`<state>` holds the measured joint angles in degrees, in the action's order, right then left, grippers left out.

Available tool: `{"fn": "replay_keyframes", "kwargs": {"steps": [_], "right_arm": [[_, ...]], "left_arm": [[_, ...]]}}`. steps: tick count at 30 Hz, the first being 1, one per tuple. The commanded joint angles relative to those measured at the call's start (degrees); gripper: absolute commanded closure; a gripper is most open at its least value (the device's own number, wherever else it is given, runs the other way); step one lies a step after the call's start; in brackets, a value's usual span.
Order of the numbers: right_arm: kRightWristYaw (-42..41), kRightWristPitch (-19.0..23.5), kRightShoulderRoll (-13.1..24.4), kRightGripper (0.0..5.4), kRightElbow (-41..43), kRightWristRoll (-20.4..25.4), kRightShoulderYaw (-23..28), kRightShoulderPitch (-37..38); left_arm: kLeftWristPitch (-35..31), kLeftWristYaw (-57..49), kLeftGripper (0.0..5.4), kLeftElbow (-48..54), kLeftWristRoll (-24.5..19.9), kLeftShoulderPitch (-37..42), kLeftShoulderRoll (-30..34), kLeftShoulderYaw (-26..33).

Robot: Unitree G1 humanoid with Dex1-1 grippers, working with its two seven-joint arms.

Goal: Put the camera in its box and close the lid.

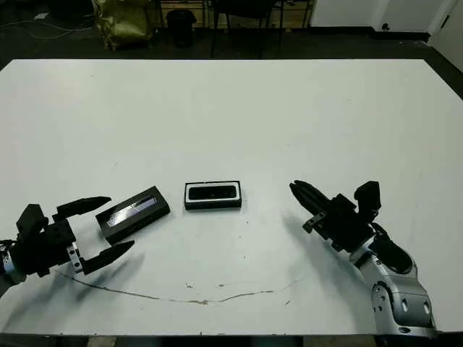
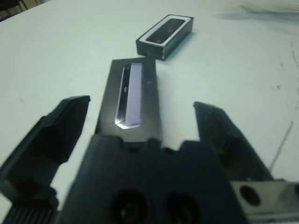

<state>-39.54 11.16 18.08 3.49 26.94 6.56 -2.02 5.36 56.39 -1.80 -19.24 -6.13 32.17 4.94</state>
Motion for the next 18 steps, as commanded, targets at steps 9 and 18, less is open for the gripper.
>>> {"fn": "replay_keyframes", "kwargs": {"steps": [9,18], "right_arm": [[-1.1,0.0,0.7,5.4,-1.0,0.6,0.6,-0.2],[-1.6,-0.5,0.7,5.4,-1.3,0.7,1.0,0.0]], "left_arm": [[-3.4,-0.9,2.81,-1.7,3.0,0.8,2.6,-1.3],[-7.6,-6.8,4.94,-0.5,6.2,-0.3,2.9,-3.1]]}}
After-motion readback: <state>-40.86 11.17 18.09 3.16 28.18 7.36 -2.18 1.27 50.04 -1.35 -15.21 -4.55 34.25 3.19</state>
